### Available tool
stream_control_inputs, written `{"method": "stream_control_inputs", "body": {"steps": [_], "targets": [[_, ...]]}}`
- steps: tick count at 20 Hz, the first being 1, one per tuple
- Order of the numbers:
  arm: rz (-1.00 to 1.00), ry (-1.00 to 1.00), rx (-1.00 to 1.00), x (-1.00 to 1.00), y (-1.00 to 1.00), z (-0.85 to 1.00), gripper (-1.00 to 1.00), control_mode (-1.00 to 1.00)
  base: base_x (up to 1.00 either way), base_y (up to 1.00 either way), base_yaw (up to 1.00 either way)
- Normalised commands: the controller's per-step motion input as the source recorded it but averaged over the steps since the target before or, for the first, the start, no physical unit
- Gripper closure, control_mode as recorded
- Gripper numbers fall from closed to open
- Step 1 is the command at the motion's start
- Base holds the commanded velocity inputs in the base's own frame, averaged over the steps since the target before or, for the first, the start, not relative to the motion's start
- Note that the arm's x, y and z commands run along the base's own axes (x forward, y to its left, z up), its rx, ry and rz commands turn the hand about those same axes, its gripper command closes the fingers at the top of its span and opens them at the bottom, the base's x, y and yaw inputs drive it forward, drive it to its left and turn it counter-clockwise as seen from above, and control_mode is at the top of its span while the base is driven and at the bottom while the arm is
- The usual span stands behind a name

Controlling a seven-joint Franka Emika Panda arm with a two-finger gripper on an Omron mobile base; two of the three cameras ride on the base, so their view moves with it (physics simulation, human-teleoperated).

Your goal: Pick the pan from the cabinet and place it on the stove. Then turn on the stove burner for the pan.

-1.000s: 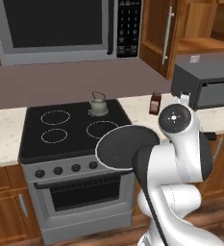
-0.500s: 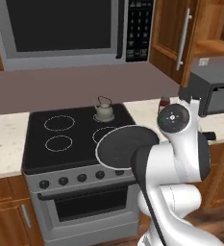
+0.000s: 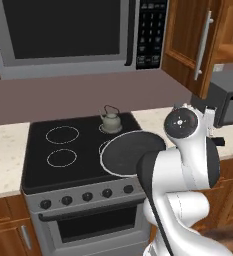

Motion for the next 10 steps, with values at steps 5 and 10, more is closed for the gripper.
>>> {"method": "stream_control_inputs", "body": {"steps": [5, 10], "targets": [[0.0, 0.0, 0.0, 0.0, 0.0, 0.0, 1.0, 1.0, 0.46, 0.03, 0.0], [0.0, 0.0, 0.0, 0.0, 0.0, 0.0, 1.0, 1.0, 0.39, 0.26, 0.02]]}}
